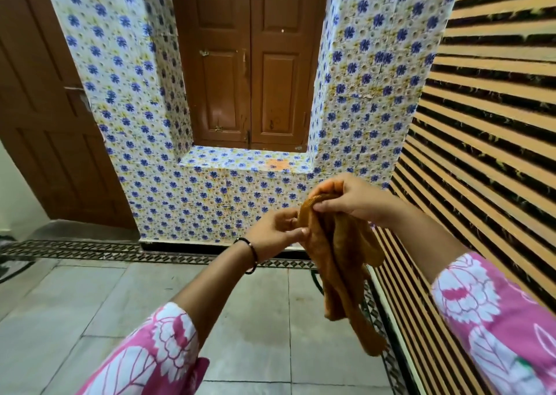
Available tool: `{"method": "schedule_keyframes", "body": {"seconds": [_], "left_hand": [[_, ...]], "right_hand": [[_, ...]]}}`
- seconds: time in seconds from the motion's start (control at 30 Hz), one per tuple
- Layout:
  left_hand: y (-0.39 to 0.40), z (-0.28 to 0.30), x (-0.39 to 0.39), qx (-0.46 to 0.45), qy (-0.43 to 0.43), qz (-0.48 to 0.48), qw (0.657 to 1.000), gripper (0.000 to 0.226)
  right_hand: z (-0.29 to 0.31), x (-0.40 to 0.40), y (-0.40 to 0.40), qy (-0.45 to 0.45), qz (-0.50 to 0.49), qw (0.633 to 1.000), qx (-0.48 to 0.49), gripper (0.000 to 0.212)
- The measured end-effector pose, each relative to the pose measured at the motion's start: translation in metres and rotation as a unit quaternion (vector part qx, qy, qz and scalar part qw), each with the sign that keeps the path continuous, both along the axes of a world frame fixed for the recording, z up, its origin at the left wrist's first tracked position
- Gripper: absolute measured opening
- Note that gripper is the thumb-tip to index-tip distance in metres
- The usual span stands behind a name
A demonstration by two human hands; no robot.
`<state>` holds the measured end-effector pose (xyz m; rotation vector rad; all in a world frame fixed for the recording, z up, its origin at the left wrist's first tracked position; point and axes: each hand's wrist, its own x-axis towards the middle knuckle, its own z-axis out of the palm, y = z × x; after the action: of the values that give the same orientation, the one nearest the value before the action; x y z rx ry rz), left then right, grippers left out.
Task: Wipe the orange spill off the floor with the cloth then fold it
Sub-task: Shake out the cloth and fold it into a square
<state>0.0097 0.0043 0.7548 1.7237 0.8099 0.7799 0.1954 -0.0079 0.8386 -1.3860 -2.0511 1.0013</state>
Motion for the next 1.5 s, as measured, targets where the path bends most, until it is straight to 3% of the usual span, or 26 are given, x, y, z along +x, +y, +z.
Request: {"method": "schedule_keyframes", "body": {"seconds": [0.1, 0.23, 0.3, 0.33, 0.37, 0.43, 0.5, 0.6, 0.73, 0.77, 0.83, 0.9, 0.97, 1.07, 1.17, 1.2, 1.27, 1.37, 1.43, 1.5], "left_hand": [[-0.001, -0.002, -0.001, 0.084, 0.094, 0.070, 0.990, 0.011], [0.004, 0.014, -0.001, 0.245, 0.292, 0.099, 0.919, 0.008], [0.009, 0.018, 0.000, 0.279, 0.392, 0.092, 0.872, 0.014], [0.009, 0.018, 0.000, 0.282, 0.415, 0.100, 0.859, 0.014], [0.009, 0.017, -0.001, 0.280, 0.415, 0.115, 0.858, 0.016], [0.007, 0.015, -0.001, 0.270, 0.376, 0.163, 0.871, 0.019], [0.005, 0.017, -0.001, 0.261, 0.320, 0.177, 0.893, 0.022], [-0.001, 0.020, -0.008, 0.229, 0.339, 0.063, 0.910, 0.040], [0.002, 0.002, -0.025, 0.302, 0.513, 0.041, 0.803, 0.032], [0.003, -0.003, -0.030, 0.297, 0.514, 0.051, 0.803, 0.026], [0.001, -0.015, -0.041, 0.255, 0.480, 0.070, 0.837, 0.015], [0.000, -0.025, -0.049, 0.198, 0.433, 0.088, 0.875, 0.017], [0.003, -0.031, -0.056, 0.094, 0.371, 0.111, 0.917, 0.023], [0.005, -0.030, -0.075, -0.060, 0.241, 0.137, 0.959, 0.037], [0.000, -0.030, -0.096, -0.064, 0.222, 0.111, 0.967, 0.035], [0.001, -0.031, -0.103, -0.062, 0.232, 0.114, 0.964, 0.025], [0.006, -0.028, -0.113, -0.077, 0.208, 0.144, 0.964, 0.026], [0.012, -0.017, -0.114, -0.153, 0.060, 0.197, 0.967, 0.021], [0.018, -0.017, -0.100, -0.227, -0.029, 0.257, 0.939, 0.022], [0.019, -0.019, -0.074, -0.280, -0.060, 0.275, 0.918, 0.021]], "right_hand": [[0.016, 0.010, -0.012, -0.158, -0.002, 0.986, 0.051, 0.008], [0.023, 0.029, -0.020, -0.428, -0.049, 0.895, 0.118, 0.022], [0.021, 0.042, -0.021, -0.501, -0.082, 0.847, 0.159, 0.016], [0.019, 0.049, -0.022, -0.500, -0.106, 0.843, 0.167, 0.011], [0.017, 0.053, -0.024, -0.481, -0.123, 0.852, 0.167, 0.004], [0.005, 0.059, -0.026, -0.431, -0.145, 0.876, 0.162, 0.017], [-0.004, 0.062, -0.027, -0.304, -0.179, 0.925, 0.139, 0.016], [-0.001, 0.072, -0.026, -0.176, -0.259, 0.935, 0.166, 0.012], [0.018, 0.074, -0.025, -0.180, -0.256, 0.915, 0.253, 0.008], [0.021, 0.072, -0.023, -0.179, -0.262, 0.909, 0.268, 0.007], [0.026, 0.074, -0.021, -0.169, -0.290, 0.898, 0.285, 0.008], [0.029, 0.079, -0.017, -0.191, -0.295, 0.906, 0.236, 0.005], [0.030, 0.087, -0.014, -0.206, -0.277, 0.929, 0.131, 0.015], [0.032, 0.098, -0.019, -0.075, -0.274, 0.957, -0.052, 0.020], [0.029, 0.113, -0.023, 0.064, -0.278, 0.948, -0.144, 0.015], [0.027, 0.118, -0.024, 0.086, -0.277, 0.944, -0.160, 0.018], [0.019, 0.125, -0.024, 0.104, -0.260, 0.937, -0.208, 0.021], [0.002, 0.126, -0.020, 0.145, -0.264, 0.918, -0.259, 0.021], [-0.015, 0.111, -0.014, 0.237, -0.321, 0.878, -0.264, 0.015], [-0.034, 0.082, -0.005, 0.334, -0.342, 0.837, -0.268, 0.013]]}}
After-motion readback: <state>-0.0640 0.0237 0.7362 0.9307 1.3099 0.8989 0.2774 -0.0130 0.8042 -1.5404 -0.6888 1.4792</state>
